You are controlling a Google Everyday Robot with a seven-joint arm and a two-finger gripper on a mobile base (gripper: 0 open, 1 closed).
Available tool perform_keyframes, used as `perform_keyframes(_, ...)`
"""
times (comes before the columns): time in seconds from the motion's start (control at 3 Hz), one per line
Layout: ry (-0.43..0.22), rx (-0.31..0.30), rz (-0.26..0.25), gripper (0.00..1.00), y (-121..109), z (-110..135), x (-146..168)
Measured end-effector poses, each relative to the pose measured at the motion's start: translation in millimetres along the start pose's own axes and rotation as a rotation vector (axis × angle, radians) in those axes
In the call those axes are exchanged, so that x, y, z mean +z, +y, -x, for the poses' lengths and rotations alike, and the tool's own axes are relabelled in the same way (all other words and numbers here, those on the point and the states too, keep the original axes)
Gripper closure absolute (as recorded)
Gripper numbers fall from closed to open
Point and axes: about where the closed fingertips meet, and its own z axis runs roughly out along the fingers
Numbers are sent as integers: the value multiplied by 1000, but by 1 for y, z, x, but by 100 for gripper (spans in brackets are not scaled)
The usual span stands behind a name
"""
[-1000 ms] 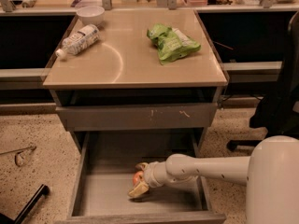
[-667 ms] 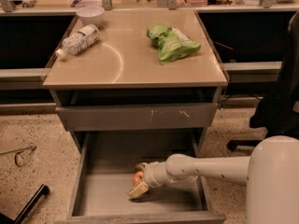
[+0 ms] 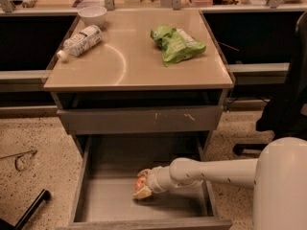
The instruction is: Pick apple from middle drawer and place on counter
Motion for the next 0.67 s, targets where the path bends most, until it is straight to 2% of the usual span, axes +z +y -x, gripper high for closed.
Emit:
perform_keyframes(0.33, 18, -60, -14, 100, 25, 54, -8)
perform_keyframes(0.67, 56, -123, -34, 100, 60, 98, -24)
